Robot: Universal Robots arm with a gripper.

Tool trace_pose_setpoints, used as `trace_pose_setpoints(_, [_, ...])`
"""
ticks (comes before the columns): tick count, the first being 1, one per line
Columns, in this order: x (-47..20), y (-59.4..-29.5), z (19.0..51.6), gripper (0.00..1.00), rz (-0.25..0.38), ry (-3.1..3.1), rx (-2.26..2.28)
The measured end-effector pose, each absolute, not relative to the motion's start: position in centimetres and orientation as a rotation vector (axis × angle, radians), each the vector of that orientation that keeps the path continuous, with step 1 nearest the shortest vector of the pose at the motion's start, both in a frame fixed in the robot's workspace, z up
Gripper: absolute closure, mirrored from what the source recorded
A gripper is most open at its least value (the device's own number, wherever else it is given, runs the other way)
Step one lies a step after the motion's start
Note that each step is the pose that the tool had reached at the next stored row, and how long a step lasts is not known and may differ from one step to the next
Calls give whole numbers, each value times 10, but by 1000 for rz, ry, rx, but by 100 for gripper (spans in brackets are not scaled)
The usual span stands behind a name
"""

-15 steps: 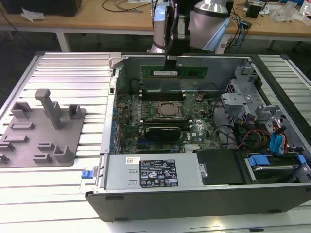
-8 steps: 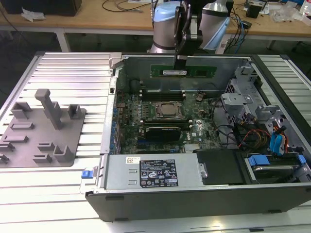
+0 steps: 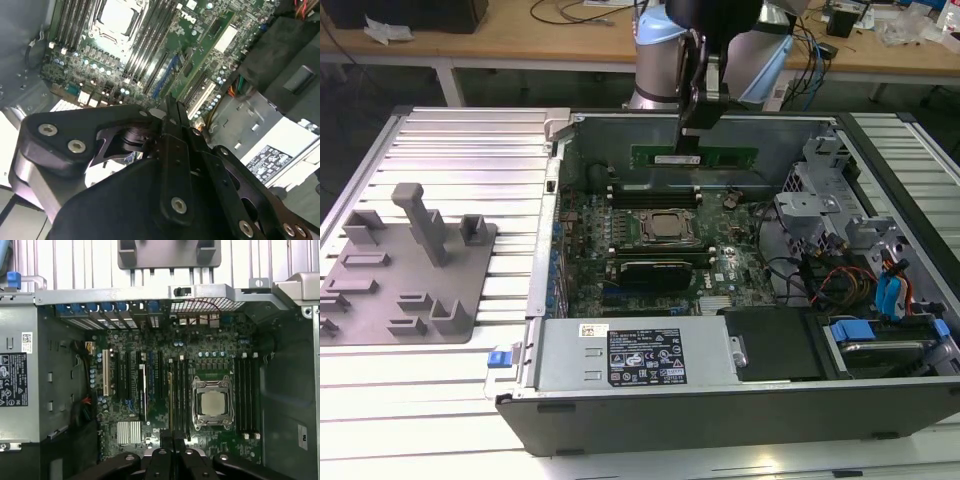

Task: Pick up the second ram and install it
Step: 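Pick up the second ram and move it above second insertion slot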

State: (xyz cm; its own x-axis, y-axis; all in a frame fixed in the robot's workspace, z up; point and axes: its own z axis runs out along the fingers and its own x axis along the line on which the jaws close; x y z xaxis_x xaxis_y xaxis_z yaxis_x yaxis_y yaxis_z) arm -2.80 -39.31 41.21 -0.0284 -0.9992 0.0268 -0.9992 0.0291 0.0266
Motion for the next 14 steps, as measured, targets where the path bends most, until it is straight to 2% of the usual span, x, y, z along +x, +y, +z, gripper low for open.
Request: trace_pose_setpoints(14, [-28,-384,374,91,-1,-2226,2163])
